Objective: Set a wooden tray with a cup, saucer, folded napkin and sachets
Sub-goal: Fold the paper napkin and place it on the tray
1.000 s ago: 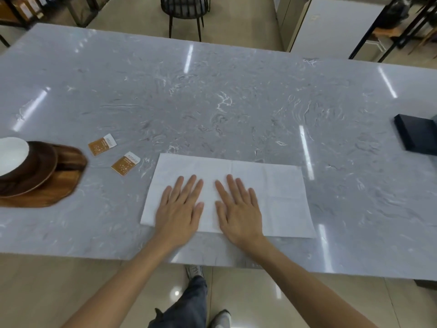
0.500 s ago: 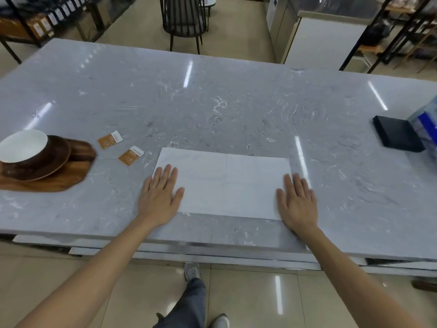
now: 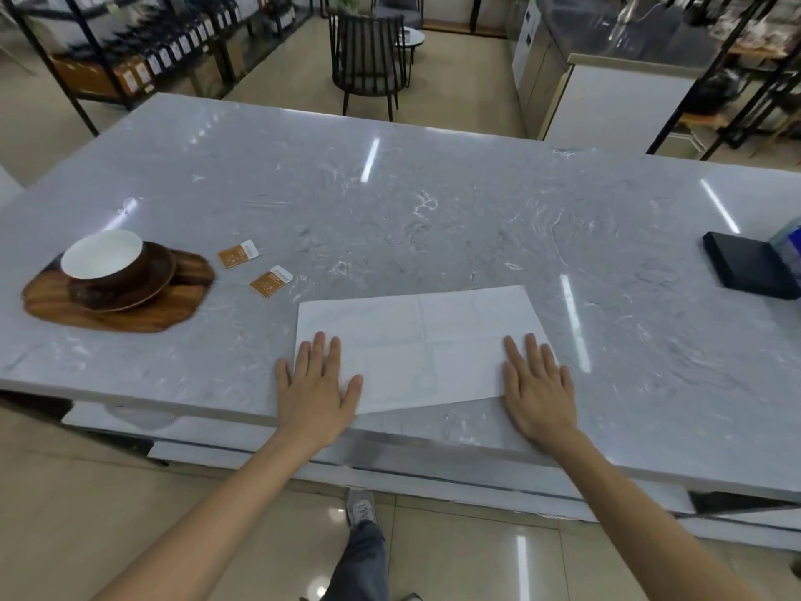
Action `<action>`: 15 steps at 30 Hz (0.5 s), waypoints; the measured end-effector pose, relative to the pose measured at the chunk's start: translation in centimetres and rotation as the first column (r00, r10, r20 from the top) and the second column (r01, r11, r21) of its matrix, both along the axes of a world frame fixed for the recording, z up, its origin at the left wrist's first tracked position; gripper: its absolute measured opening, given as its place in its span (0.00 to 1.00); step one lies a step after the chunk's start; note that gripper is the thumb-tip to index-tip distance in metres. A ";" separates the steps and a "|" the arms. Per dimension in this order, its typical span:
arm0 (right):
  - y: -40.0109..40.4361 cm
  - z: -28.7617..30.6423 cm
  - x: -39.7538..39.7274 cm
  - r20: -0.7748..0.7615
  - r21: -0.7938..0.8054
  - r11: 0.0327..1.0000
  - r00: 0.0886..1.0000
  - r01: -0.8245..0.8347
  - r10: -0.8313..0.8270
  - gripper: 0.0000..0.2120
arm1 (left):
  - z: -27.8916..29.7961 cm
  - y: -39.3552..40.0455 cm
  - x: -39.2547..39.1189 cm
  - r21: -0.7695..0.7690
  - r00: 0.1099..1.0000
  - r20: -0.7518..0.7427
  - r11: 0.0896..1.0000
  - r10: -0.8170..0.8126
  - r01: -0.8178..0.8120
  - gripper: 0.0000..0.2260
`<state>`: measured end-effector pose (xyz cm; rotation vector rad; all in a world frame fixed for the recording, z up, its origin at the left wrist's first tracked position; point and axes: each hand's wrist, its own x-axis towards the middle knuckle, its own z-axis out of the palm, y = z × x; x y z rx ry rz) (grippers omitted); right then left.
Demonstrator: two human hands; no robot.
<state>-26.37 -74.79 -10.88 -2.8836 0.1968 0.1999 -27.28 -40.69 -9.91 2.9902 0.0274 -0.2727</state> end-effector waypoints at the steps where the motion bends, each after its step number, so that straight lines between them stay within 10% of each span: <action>1: -0.9 0.2 1.3 -0.013 -0.017 0.999 0.999 -0.047 0.046 0.27 | 0.3 -0.3 -0.7 0.043 1.000 0.008 0.999 -0.013 0.013 0.33; 6: -3.0 1.9 6.0 -0.101 -0.129 0.976 0.982 -0.175 0.163 0.26 | 1.9 0.4 -3.4 0.083 0.986 0.049 0.985 -0.159 0.154 0.38; 10: 3.2 2.8 2.6 0.107 -0.066 0.972 0.967 -0.227 0.233 0.25 | 1.9 4.6 -3.6 -0.123 0.912 0.021 0.904 -0.410 0.409 0.37; 15: 13.6 1.3 -6.8 0.273 0.026 0.740 0.717 -0.672 0.641 0.28 | 0.8 7.0 -3.4 -0.088 0.823 0.020 0.819 -0.568 0.567 0.40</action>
